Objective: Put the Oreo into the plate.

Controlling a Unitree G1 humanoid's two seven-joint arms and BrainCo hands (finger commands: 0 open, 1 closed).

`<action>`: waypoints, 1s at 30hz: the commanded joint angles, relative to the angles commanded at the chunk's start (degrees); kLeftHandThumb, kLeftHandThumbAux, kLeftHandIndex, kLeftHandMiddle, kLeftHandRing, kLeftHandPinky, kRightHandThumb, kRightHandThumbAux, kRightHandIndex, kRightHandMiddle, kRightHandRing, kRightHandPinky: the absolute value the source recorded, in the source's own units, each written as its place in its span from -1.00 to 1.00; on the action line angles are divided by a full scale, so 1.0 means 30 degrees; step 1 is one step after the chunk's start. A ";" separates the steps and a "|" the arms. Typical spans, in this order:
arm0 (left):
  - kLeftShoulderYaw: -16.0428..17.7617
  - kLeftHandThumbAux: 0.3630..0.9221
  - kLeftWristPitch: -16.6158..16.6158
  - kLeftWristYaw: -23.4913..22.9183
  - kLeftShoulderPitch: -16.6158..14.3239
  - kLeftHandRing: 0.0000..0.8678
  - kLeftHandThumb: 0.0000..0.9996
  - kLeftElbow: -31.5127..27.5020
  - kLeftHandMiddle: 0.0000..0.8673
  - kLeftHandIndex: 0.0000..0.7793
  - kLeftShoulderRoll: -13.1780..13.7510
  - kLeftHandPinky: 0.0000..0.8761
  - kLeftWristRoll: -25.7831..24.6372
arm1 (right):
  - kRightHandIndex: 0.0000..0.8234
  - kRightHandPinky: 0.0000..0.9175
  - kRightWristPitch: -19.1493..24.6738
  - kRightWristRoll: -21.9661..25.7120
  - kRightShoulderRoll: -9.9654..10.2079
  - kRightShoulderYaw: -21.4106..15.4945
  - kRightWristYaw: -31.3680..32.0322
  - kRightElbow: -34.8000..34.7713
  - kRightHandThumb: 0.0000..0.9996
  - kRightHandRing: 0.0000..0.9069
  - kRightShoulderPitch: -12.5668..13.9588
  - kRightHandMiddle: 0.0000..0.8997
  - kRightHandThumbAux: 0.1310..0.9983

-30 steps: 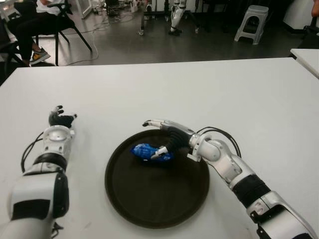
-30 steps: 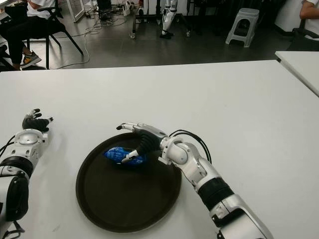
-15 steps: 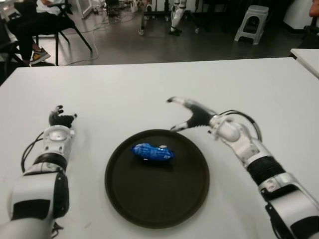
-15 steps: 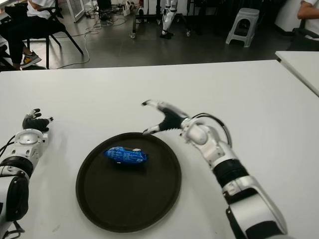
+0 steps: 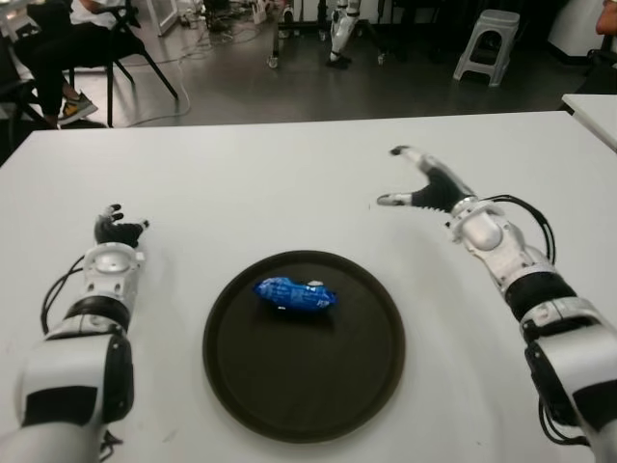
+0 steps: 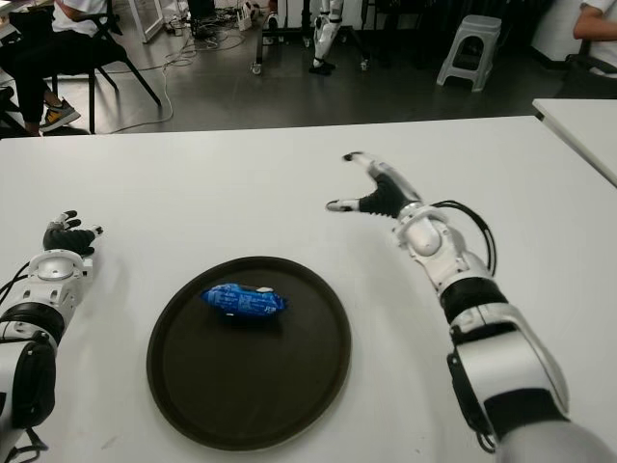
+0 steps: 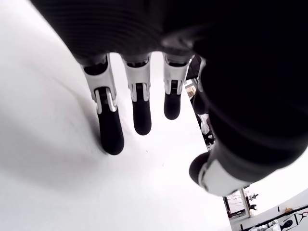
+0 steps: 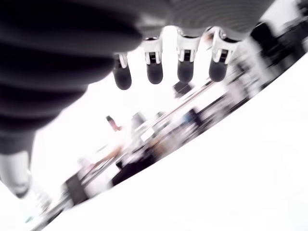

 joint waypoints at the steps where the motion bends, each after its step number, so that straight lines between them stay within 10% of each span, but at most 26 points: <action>1: 0.0005 0.44 -0.0005 -0.0007 0.0008 -0.60 -0.40 0.0002 -0.67 -0.76 0.0007 -0.56 -0.0002 | -1.00 -1.00 -0.0053 -0.0004 0.0023 -0.0014 -0.0108 0.0188 -1.00 -1.00 -0.0067 -1.00 -0.03; 30: 0.0717 0.44 -0.0621 -0.0514 0.0530 -0.63 -0.29 -0.0055 -0.66 -0.69 0.0360 -0.60 -0.0502 | -1.00 -1.00 0.4032 0.2216 0.0790 -0.3410 -0.3024 0.2698 -1.00 -1.00 0.1310 -1.00 -0.02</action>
